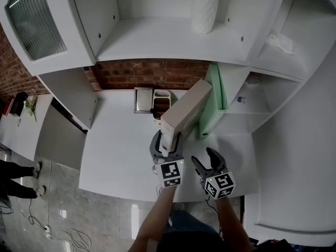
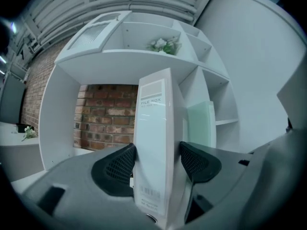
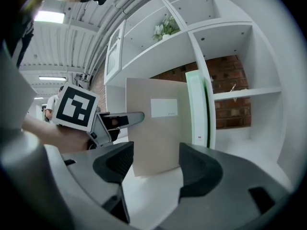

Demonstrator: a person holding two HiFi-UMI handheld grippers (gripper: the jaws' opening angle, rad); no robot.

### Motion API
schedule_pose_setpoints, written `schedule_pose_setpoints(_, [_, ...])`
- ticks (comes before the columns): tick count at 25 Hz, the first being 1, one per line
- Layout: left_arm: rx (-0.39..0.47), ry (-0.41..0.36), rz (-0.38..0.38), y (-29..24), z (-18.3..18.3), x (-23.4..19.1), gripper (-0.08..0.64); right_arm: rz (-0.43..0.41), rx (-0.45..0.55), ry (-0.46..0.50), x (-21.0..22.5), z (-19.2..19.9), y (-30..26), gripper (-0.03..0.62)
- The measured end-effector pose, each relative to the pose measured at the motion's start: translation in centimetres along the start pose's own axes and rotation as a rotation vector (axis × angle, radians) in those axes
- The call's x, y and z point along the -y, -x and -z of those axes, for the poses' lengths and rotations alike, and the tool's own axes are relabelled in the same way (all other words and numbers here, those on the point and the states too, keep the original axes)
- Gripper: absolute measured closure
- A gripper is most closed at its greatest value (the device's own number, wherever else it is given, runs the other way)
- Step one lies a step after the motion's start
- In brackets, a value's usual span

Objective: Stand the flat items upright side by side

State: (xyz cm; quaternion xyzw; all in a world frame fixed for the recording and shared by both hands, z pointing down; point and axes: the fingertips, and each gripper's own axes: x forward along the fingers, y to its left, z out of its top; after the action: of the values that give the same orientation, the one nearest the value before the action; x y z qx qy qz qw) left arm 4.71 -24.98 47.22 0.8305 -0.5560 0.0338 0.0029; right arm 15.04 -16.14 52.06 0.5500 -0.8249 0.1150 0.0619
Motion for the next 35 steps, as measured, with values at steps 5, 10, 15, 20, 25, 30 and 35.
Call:
schedule_pose_setpoints(5, [-0.047,0.022,-0.021,-2.3,0.3,0.9,0.259,-0.002,-0.013,-0.021,0.6,0.8,-0.4,0.308])
schedule_pose_setpoints(10, [-0.121,0.035,0.099,-3.5,1.0,3.6,0.289,0.010,-0.018,-0.044,1.5,1.2,-0.7,0.307])
schedule_pose_setpoints(15, [-0.108,0.026,0.212,-3.8,0.7,5.9,0.291,0.018,-0.016,-0.063,2.0,1.5,-1.1,0.307])
schedule_pose_setpoints(20, [-0.112,0.013,0.336,-3.8,0.5,7.5,0.304,0.023,-0.018,-0.083,2.2,1.9,-1.4,0.307])
schedule_pose_setpoints(25, [-0.086,0.000,0.504,-3.4,-0.1,9.0,0.412,0.017,-0.011,-0.088,2.3,1.8,-2.0,0.307])
schedule_pose_setpoints(30, [-0.080,-0.064,0.542,-4.2,-0.5,10.1,0.440,0.015,-0.011,-0.091,2.5,1.7,-2.2,0.308])
schedule_pose_setpoints(35, [-0.087,-0.062,0.536,-5.5,-0.5,10.1,0.440,0.022,-0.013,-0.094,2.8,1.8,-2.2,0.307])
